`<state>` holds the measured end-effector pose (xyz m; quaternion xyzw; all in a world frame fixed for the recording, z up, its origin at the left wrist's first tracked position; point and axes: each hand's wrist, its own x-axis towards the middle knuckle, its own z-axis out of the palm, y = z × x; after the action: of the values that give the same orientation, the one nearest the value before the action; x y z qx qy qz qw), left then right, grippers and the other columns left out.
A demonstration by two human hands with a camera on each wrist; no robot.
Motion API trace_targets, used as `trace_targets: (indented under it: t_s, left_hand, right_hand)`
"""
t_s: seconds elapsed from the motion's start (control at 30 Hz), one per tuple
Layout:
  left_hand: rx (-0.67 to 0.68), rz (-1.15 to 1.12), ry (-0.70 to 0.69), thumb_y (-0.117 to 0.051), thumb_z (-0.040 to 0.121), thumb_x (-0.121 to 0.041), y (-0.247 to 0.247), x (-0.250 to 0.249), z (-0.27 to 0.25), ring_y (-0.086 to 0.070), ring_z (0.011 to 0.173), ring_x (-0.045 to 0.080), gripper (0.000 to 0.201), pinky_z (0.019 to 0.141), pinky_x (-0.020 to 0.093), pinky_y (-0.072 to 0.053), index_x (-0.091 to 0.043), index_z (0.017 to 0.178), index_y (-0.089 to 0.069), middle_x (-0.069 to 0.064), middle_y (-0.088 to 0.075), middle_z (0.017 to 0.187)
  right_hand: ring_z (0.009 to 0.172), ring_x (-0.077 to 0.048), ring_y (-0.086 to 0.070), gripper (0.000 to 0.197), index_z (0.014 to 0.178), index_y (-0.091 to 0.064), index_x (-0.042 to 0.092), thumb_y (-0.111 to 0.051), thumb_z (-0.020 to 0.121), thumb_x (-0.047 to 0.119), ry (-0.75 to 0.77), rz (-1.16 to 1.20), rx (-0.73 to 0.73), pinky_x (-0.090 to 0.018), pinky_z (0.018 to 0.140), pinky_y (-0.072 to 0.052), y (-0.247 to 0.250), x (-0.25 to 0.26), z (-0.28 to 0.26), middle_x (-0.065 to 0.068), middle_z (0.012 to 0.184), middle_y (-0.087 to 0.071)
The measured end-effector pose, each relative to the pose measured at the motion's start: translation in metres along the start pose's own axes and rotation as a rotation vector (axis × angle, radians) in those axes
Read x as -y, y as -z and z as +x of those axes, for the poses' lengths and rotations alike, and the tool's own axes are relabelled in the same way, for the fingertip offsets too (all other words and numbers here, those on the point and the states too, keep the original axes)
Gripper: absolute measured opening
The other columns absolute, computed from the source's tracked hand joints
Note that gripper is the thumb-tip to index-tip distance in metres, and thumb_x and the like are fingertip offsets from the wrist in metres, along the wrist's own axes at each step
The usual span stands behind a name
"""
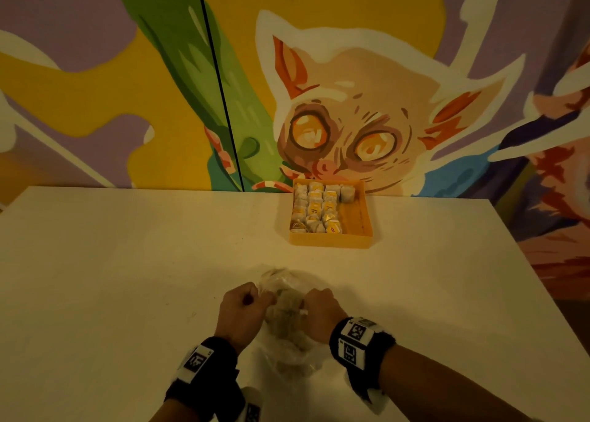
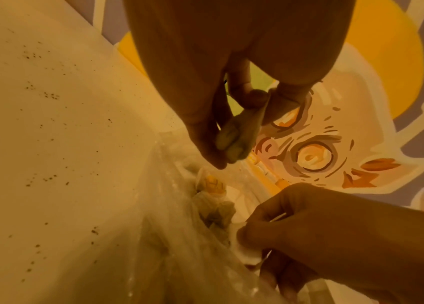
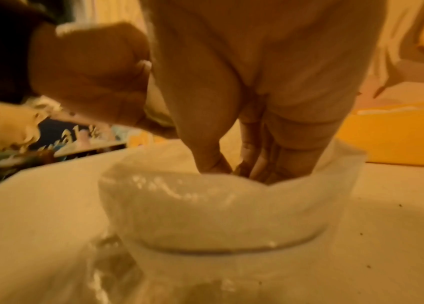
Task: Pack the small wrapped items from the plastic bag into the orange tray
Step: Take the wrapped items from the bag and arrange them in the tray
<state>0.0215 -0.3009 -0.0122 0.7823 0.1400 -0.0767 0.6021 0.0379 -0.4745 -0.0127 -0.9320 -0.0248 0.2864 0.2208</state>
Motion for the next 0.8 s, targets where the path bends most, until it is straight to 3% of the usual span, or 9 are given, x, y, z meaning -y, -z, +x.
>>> trace_targets:
  t_s: [0.07,0.13,0.23,0.33,0.43,0.53,0.67,0.8]
  left_hand:
    - [0.025,0.020,0.002,-0.070,0.071,-0.023,-0.003,-0.001,-0.001,-0.062,0.078,0.046,0.035,0.066,0.053,-0.052,-0.018,0.049,-0.043,0.028,-0.058,0.064]
    - [0.059,0.053,-0.022,-0.068,0.080,-0.010,-0.007,-0.002,-0.001,-0.064,0.073,0.041,0.033,0.068,0.052,-0.053,-0.015,0.052,-0.050,0.018,-0.062,0.060]
    - [0.125,0.084,-0.162,-0.069,0.079,-0.016,-0.012,-0.009,-0.005,-0.055,0.060,0.020,0.028,0.064,0.040,-0.049,-0.004,0.061,-0.051,0.014,-0.057,0.061]
    - [0.192,0.141,-0.326,-0.067,0.070,-0.035,-0.018,-0.017,-0.008,-0.045,0.059,0.009,0.031,0.060,0.025,-0.045,-0.010,0.062,-0.051,0.002,-0.051,0.060]
    - [0.206,0.222,-0.482,-0.066,0.070,-0.043,-0.022,-0.024,-0.008,-0.055,0.068,0.006,0.027,0.063,0.018,-0.049,-0.016,0.069,-0.059,-0.008,-0.058,0.071]
    - [0.212,0.332,-0.598,-0.062,0.075,-0.045,-0.021,-0.025,-0.003,-0.057,0.081,-0.004,0.023,0.071,0.006,-0.044,-0.022,0.075,-0.064,-0.017,-0.059,0.083]
    - [0.198,0.415,-0.614,-0.061,0.076,-0.049,-0.017,-0.025,0.001,-0.058,0.075,0.002,0.026,0.068,0.013,-0.048,-0.023,0.075,-0.063,-0.013,-0.058,0.085]
    - [0.238,0.413,-0.605,-0.058,0.071,-0.056,-0.015,-0.030,-0.003,-0.056,0.070,0.004,0.034,0.066,0.016,-0.050,-0.022,0.073,-0.062,-0.011,-0.058,0.085]
  right_hand:
    - [0.086,-0.031,-0.064,0.015,0.079,-0.061,0.013,-0.060,0.088,0.026,0.031,0.124,-0.002,-0.030,0.064,-0.045,0.005,-0.005,-0.004,-0.008,0.082,-0.059]
    - [0.075,-0.028,-0.066,0.021,0.068,-0.057,0.014,-0.063,0.087,0.024,0.051,0.262,-0.014,-0.035,0.061,-0.050,0.010,-0.009,-0.009,-0.005,0.069,-0.058]
    - [0.074,-0.025,-0.070,0.018,0.073,-0.062,0.016,-0.072,0.082,0.029,0.063,0.546,-0.003,-0.036,0.072,-0.059,0.020,-0.012,-0.017,-0.011,0.078,-0.069]
    - [0.078,-0.030,-0.072,0.010,0.081,-0.064,0.010,-0.071,0.086,0.016,0.073,0.793,-0.025,-0.046,0.078,-0.060,0.025,-0.012,-0.021,-0.017,0.086,-0.073]
    - [0.071,-0.027,-0.068,0.006,0.084,-0.064,0.007,-0.065,0.089,0.006,0.079,0.921,-0.045,-0.040,0.075,-0.060,0.032,-0.010,-0.025,-0.015,0.081,-0.070]
    - [0.078,-0.031,-0.067,0.003,0.087,-0.068,0.007,-0.066,0.089,0.007,0.087,0.922,-0.062,-0.042,0.077,-0.057,0.036,-0.008,-0.024,-0.020,0.089,-0.071]
    - [0.078,-0.032,-0.067,0.010,0.093,-0.069,0.004,-0.061,0.094,0.011,0.102,0.973,-0.031,-0.048,0.082,-0.057,0.037,-0.004,-0.024,-0.018,0.091,-0.070]
    - [0.075,-0.029,-0.065,0.020,0.079,-0.070,0.011,-0.058,0.094,0.005,0.130,0.999,-0.003,-0.050,0.084,-0.056,0.040,0.002,-0.026,-0.010,0.080,-0.069]
